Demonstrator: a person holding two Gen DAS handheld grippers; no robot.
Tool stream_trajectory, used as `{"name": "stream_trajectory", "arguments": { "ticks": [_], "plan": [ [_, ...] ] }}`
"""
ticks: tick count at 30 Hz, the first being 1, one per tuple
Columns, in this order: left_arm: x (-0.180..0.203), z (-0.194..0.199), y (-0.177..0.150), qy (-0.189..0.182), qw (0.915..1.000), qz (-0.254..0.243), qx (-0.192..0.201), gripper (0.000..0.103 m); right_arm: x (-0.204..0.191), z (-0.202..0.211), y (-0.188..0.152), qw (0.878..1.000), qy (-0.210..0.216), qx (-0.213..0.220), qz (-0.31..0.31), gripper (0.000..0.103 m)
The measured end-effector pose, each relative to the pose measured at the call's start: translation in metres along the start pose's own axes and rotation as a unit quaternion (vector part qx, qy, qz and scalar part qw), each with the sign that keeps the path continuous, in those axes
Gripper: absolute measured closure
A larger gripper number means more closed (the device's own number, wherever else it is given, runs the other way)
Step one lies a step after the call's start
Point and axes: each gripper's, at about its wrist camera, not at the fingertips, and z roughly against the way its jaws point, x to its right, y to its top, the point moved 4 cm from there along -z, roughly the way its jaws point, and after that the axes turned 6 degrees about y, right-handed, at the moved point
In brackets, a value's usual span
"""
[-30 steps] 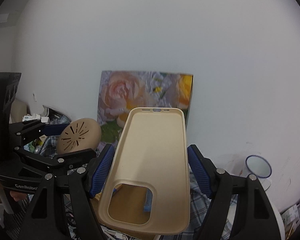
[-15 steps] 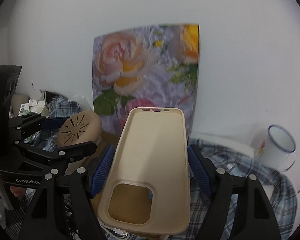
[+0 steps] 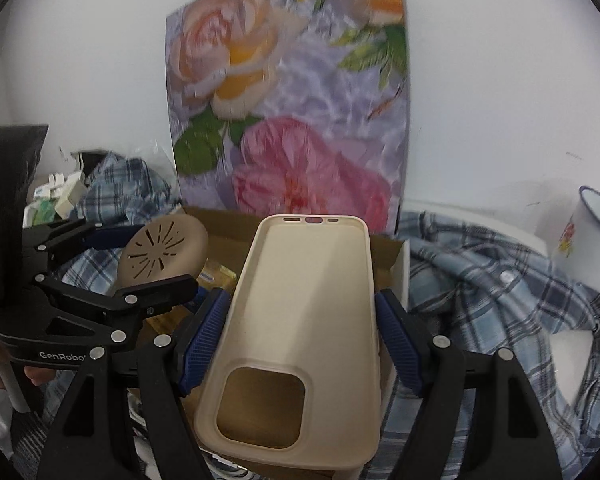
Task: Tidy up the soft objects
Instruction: 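Lower the beige disc and phone case into the box and open both tools, then lift both open tools up and away from the box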
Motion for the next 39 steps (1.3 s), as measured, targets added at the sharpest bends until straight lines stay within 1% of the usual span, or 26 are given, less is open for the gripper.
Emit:
{"name": "stream_trajectory", "arguments": {
  "ticks": [4,10,13,15,16,17,19,23,25,28,35,37,39],
  "plan": [
    [0.001,-0.011,-0.005,0.000,0.9999,-0.003,-0.017,0.020,0.003,-0.009,-0.006,1.000,-0.002,-0.013,-0.002,0.029],
    [0.001,-0.021,-0.009,0.000,0.9995,0.002,-0.031,0.019,0.008,-0.012,-0.010,1.000,-0.002,-0.016,-0.012,0.029],
    [0.002,-0.023,-0.010,-0.019,0.9991,0.007,-0.038,0.017,0.011,-0.013,-0.010,1.000,-0.006,-0.018,-0.019,0.029],
    [0.001,-0.025,-0.010,-0.023,0.9989,0.011,-0.040,0.004,0.013,-0.010,-0.009,1.000,-0.009,-0.011,-0.024,0.029],
    [0.001,-0.026,-0.010,-0.021,0.9989,0.011,-0.040,0.000,0.014,-0.009,-0.007,1.000,-0.010,-0.008,-0.026,0.028],
    [0.001,-0.027,-0.010,-0.014,0.9990,0.009,-0.041,0.000,0.015,-0.007,-0.006,1.000,-0.010,-0.007,-0.028,0.027],
    [0.000,-0.028,-0.009,0.003,0.9994,0.009,-0.033,0.000,0.016,-0.002,-0.004,0.999,-0.011,0.004,-0.032,0.013],
    [-0.004,-0.025,-0.007,-0.010,0.9994,0.021,-0.026,0.000,0.019,0.003,0.000,0.999,-0.008,0.014,-0.041,0.009],
    [-0.007,-0.020,-0.004,-0.015,0.9992,0.031,-0.019,0.000,0.019,0.006,0.003,0.999,-0.008,0.017,-0.041,0.003],
    [-0.010,-0.012,0.000,-0.013,0.9993,0.035,-0.005,0.000,0.017,0.013,0.007,0.999,-0.010,0.026,-0.036,0.001],
    [-0.014,0.014,0.013,-0.008,0.9983,0.041,0.040,0.000,0.013,0.040,0.020,0.997,-0.017,0.064,-0.027,0.001],
    [-0.016,0.023,0.017,0.001,0.9979,0.044,0.048,0.000,0.011,0.050,0.025,0.997,-0.020,0.075,-0.024,0.001],
    [-0.017,0.030,0.021,0.001,0.9974,0.046,0.055,0.000,0.009,0.059,0.029,0.996,-0.022,0.085,-0.021,0.001]
  ]
}}
